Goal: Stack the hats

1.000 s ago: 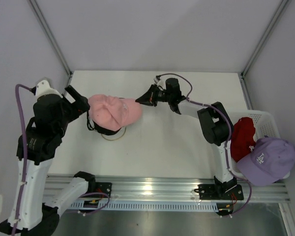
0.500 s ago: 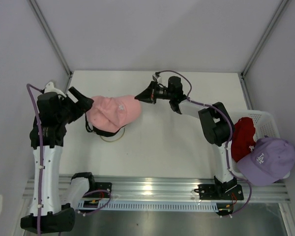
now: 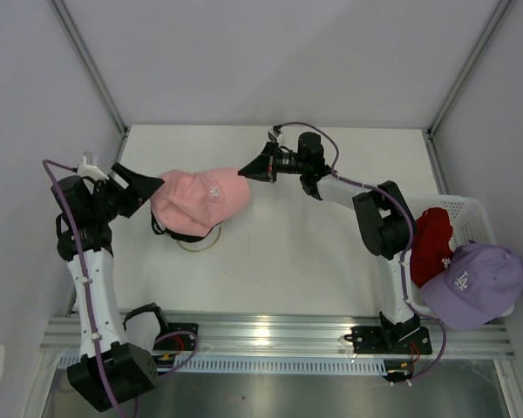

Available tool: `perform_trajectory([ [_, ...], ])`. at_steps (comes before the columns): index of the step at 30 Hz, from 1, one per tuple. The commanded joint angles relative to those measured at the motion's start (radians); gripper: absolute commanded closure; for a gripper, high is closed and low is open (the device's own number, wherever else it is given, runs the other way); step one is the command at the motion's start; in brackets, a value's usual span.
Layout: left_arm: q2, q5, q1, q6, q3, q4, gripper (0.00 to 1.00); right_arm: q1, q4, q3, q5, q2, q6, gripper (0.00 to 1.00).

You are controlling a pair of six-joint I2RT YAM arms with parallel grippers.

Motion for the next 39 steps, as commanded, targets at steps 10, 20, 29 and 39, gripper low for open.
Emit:
perform_trajectory([
  [10, 0.059, 0.169, 0.01, 0.088, -0.025, 0.119, 0.26, 0.016, -0.214, 0.105, -0.011, 0.023, -0.169, 1.0],
  [20, 0.039, 0.098, 0.009, 0.176, -0.042, 0.054, 0.13, 0.018, -0.262, 0.142, -0.02, 0.066, -0.178, 1.0],
  [29, -0.015, 0.199, 0.009, 0.139, -0.016, 0.094, 0.43, 0.016, -0.314, 0.14, -0.01, 0.063, -0.202, 1.0],
  [39, -0.078, 0.16, 0.009, -0.022, 0.061, 0.033, 0.99, 0.016, -0.389, 0.169, 0.006, 0.078, -0.194, 1.0],
])
